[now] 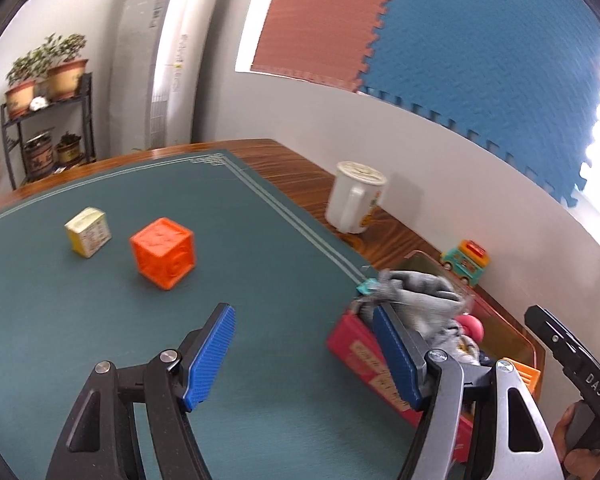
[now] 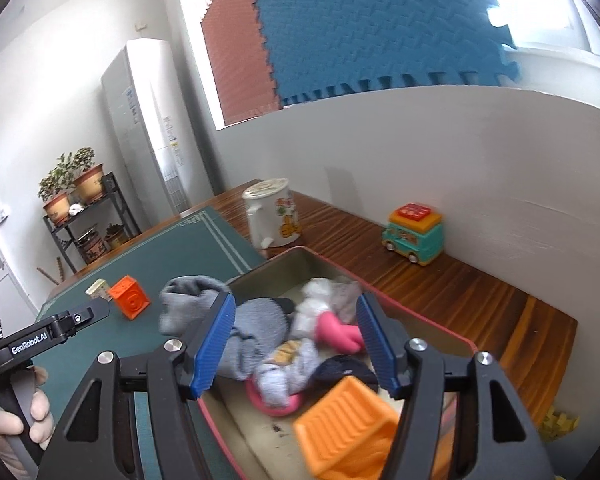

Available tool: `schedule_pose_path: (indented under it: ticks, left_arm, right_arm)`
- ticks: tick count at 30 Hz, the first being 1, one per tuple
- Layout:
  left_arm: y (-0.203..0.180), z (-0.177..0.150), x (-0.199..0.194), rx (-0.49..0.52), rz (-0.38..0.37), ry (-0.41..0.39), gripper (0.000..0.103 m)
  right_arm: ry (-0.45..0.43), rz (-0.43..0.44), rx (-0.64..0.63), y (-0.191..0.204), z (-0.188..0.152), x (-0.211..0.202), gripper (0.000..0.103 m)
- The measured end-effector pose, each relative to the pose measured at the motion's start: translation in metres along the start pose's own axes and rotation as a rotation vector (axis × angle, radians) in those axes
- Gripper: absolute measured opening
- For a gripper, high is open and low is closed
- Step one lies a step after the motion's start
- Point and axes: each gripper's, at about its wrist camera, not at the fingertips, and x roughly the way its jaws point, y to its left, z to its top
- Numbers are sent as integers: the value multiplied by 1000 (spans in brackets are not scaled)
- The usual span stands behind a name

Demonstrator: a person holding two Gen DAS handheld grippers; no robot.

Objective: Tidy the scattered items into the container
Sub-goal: 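Withdraw both tools from the tin toward the remaining cubes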

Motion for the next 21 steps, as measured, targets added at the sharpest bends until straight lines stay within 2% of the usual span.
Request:
schedule_pose_path:
  ticks: [6, 12, 21]
  left_arm:
    - [53, 2, -10, -88, 65, -5, 73]
    - [107, 2, -18, -139, 170, -27, 73]
    - [170, 10, -5, -144, 305, -27, 73]
  right_arm:
    - [23, 50, -43, 33, -4, 9, 67]
    - [35, 113, -95, 71, -9, 15, 71]
    - [112, 222, -202, 133, -31, 43, 72]
